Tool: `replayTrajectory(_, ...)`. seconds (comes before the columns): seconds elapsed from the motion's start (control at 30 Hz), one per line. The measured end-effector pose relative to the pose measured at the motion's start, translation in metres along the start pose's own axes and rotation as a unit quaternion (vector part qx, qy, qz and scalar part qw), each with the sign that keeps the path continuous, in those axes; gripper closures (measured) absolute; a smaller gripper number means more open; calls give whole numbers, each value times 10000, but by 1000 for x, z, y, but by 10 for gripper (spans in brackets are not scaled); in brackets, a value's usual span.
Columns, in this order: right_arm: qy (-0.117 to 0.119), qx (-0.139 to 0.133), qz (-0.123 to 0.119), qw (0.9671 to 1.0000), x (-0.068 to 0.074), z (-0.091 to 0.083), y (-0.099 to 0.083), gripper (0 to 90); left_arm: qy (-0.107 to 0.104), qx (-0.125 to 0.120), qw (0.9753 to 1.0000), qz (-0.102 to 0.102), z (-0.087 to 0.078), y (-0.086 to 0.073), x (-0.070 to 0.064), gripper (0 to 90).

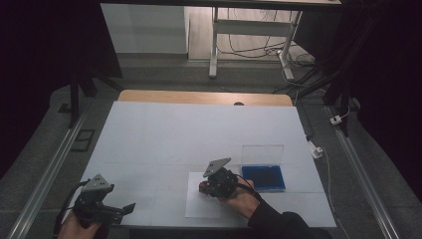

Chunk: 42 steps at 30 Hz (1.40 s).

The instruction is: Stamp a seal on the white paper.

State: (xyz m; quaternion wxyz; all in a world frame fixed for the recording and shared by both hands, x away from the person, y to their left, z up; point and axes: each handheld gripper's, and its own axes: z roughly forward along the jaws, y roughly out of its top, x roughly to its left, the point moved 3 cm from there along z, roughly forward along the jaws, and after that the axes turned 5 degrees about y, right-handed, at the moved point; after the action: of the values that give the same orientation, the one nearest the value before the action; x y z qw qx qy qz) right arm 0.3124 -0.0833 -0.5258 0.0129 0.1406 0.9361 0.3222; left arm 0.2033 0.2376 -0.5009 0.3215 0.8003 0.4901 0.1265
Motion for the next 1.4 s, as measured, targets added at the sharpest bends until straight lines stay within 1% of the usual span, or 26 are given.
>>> replayTrajectory(0.07,-66,30,-82,9999,2,0,0,806,0,1,10000,1,0,0,0,0)
replayTrajectory(0.1,-148,90,-149,9997,3,0,1,806,0,2,10000,2,0,0,0,0)
replayTrajectory(0.13,-142,73,-143,9998,5,1,1,807,0,6,10000,4,0,0,0,0)
replayTrajectory(0.17,-172,78,-185,9997,5,1,1,807,-9,7,10000,5,0,0,0,0)
replayTrajectory(0.2,-233,136,-206,9994,6,1,1,807,-9,12,10000,7,1,1,0,0)
replayTrajectory(0.23,-216,101,-240,9994,7,1,1,807,-4,14,10000,7,1,1,0,0)
replayTrajectory(0.33,-329,167,-351,9987,10,2,3,808,-2,24,10000,7,1,1,0,0)
replayTrajectory(0.37,-320,174,-321,9988,9,2,3,808,-3,25,10000,6,1,1,0,0)
replayTrajectory(0.43,-231,181,-170,9994,6,1,3,808,-4,25,10000,7,1,1,0,0)
replayTrajectory(0.5,-113,125,14,9999,3,1,2,809,-3,30,10000,10,1,1,0,1)
replayTrajectory(0.57,-22,95,131,9999,0,1,2,808,-4,31,10000,14,1,1,0,1)
replayTrajectory(0.63,71,61,275,9996,-3,1,1,808,-3,33,10000,12,1,1,0,1)
replayTrajectory(0.7,227,-7,473,9986,-7,1,0,808,-2,32,10000,11,1,1,0,1)
replayTrajectory(0.73,250,-2,506,9984,-8,0,0,808,-4,34,10000,11,1,1,0,1)
replayTrajectory(0.8,184,50,360,9992,-6,1,1,808,2,34,10000,9,1,1,0,1)
replayTrajectory(0.87,20,139,152,9998,-2,2,3,808,-3,33,10000,7,1,1,0,1)
replayTrajectory(0.97,-147,192,-19,9997,3,2,4,808,-3,37,10000,12,2,1,0,1)
replayTrajectory(1.03,-189,203,-69,9996,5,2,4,808,-5,36,10000,11,2,1,0,1)
replayTrajectory(1.1,-218,212,-76,9995,5,2,3,808,-6,36,10000,13,2,1,0,1)
replayTrajectory(1.17,-88,113,60,9999,2,2,2,807,-5,35,10000,16,2,1,0,1)
replayTrajectory(1.27,130,-1,347,9993,-4,1,0,807,-8,34,10000,18,2,1,0,1)
replayTrajectory(1.33,189,-69,449,9988,-5,1,-1,807,-14,37,10000,20,2,2,0,1)
replayTrajectory(1.4,118,-22,278,9995,-3,1,-1,806,-8,36,10000,24,2,2,0,1)
